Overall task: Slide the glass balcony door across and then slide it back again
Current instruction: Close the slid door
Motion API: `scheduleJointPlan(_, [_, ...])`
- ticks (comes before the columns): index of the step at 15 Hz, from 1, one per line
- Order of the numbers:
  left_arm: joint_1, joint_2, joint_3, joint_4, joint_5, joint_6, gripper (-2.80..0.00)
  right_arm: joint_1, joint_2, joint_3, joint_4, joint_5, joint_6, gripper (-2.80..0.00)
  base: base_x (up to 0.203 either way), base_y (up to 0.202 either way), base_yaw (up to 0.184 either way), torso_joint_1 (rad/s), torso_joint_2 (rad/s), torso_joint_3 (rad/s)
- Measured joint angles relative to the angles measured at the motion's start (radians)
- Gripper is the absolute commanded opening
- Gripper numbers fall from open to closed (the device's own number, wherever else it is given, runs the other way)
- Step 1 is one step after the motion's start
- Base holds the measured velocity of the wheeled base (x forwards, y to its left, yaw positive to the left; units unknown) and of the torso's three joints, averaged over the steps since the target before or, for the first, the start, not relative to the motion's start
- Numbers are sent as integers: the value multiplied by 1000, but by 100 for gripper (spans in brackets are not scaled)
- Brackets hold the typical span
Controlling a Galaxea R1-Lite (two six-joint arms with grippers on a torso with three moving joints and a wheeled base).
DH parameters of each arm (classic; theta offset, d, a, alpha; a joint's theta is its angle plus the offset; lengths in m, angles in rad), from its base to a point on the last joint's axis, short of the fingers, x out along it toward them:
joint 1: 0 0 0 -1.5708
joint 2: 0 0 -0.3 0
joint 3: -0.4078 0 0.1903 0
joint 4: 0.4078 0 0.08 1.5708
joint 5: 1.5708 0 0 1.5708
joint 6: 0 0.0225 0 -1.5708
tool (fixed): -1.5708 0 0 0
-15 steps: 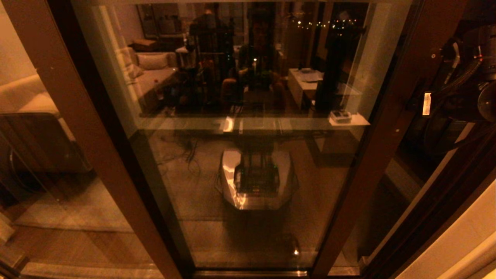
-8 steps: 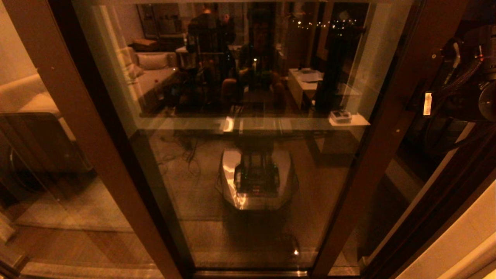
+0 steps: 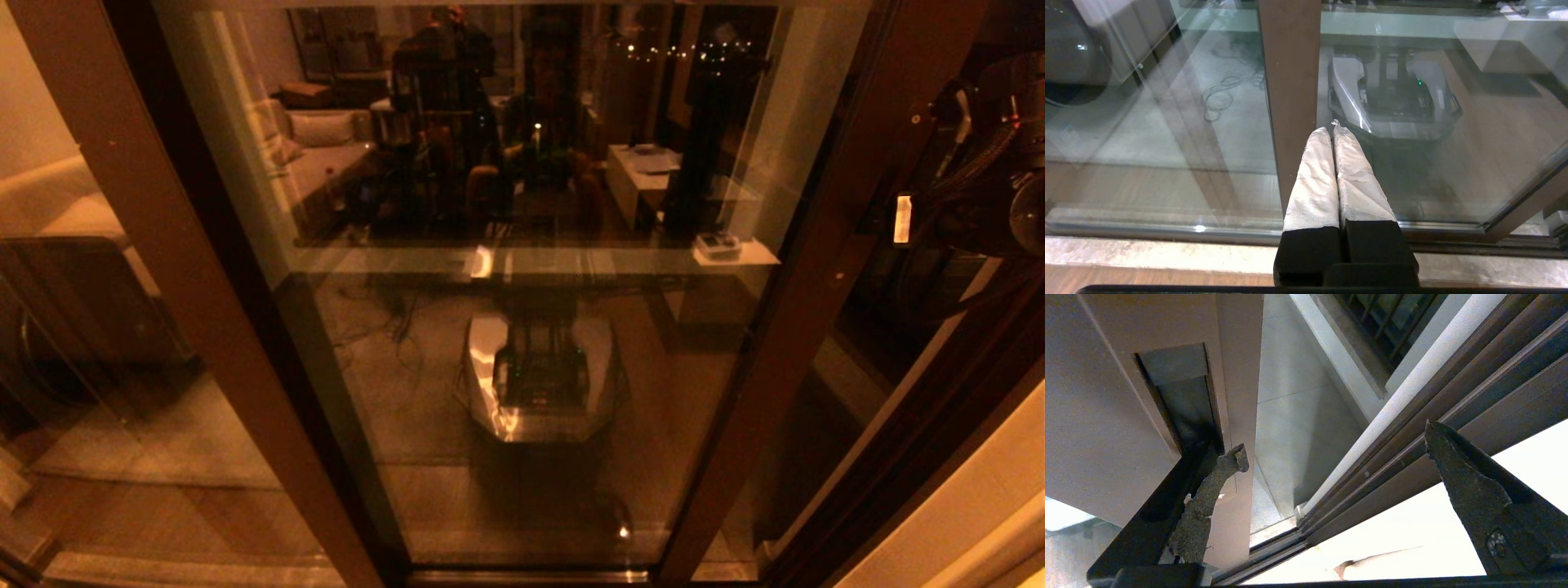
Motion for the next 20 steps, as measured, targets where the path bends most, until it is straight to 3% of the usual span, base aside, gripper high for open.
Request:
scheduleJointPlan(13, [0, 0, 0, 0, 0, 0, -280, -45, -3, 4, -13, 10, -16, 0, 0, 0, 0, 0, 0, 0])
scheduleJointPlan(20, [0, 0, 0, 0, 0, 0, -280, -117, -9, 17, -43, 60, -47, 0, 0, 0, 0, 0, 0, 0])
